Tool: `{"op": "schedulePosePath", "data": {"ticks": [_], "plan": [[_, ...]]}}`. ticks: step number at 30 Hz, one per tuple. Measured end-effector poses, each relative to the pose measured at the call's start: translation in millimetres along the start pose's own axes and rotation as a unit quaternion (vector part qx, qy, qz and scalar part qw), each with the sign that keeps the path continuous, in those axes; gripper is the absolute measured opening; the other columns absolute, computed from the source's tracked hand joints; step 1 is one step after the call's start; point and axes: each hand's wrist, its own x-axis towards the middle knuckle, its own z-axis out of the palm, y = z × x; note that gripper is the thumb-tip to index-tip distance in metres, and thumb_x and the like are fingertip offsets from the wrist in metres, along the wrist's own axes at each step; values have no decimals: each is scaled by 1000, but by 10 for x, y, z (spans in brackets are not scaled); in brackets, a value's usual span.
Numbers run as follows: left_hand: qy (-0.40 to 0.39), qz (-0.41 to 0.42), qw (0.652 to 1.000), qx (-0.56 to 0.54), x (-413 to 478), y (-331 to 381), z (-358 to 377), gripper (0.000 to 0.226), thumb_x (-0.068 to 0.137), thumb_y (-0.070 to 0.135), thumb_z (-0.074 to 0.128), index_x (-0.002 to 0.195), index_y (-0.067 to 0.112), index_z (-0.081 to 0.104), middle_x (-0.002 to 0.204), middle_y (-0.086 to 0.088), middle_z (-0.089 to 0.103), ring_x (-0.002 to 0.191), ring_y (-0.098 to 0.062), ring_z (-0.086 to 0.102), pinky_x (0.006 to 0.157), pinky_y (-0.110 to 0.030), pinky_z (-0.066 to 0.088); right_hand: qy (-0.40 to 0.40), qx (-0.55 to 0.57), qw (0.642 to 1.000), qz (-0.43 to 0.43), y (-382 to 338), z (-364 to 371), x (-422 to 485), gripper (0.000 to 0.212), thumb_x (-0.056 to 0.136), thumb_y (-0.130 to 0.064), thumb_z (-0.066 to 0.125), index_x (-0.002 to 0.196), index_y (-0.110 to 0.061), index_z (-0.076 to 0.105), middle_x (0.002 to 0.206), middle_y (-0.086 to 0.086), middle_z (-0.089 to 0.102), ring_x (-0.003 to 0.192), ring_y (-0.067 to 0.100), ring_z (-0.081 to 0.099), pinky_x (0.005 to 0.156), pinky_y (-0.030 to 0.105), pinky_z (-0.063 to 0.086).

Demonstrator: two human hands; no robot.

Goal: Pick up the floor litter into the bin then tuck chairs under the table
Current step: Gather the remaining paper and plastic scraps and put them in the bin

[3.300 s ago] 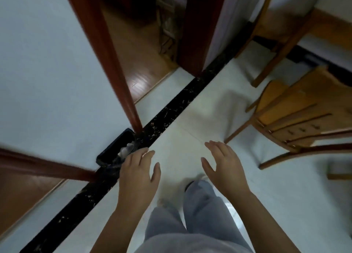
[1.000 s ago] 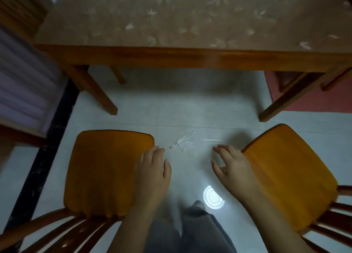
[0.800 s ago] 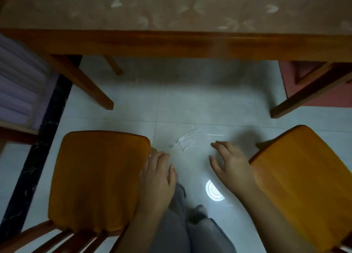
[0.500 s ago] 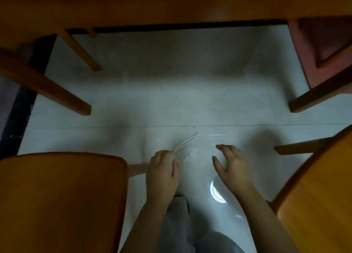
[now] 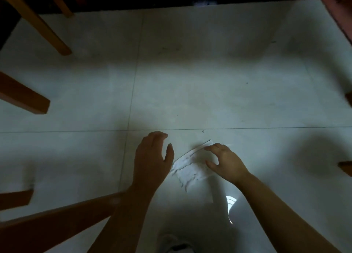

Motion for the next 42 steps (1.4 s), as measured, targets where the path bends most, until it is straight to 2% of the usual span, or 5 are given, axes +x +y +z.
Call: {"op": "schedulePosePath", "data": {"ticks": [8,24,29,33,42], "plan": [[-34,-46,998,2,-456,-377,548,37,82,30,41,96,2,62,93,-12,65,82,-27,62,74,-31,46,-52,14,996,-76,166,648,155,49,82,-51,52,123,-24,55,120,1,58,108,19,53,85,27,44],[-42,-61,997,-5,-947,-535,656,32,80,26,43,93,3,62,88,-10,63,82,-17,52,76,-15,33,11,14,997,-72,375,1174,-28,23,71,-8,72,94,-9,66,95,12,54,91,29,51,71,27,41],[-84,-61,994,-20,-977,-524,770,35,82,28,41,93,2,61,87,-12,63,76,-24,58,70,-26,42,40,55,998,-10,492,1088,-95,10,75,-4,67,84,-4,66,86,11,55,85,28,52,69,31,44],[-139,-38,989,-16,-971,-548,907,37,83,30,39,93,4,62,88,-11,64,76,-25,59,67,-32,51,86,106,990,37,536,924,-126,5,75,1,66,74,0,62,69,-2,43,68,23,46,59,24,33],[-144,-38,988,35,-798,-621,1137,37,77,29,42,96,5,62,93,-12,64,78,-32,60,68,-38,51,220,154,961,60,517,479,-199,10,75,2,66,72,-7,63,71,6,52,63,9,50,61,8,35]]}}
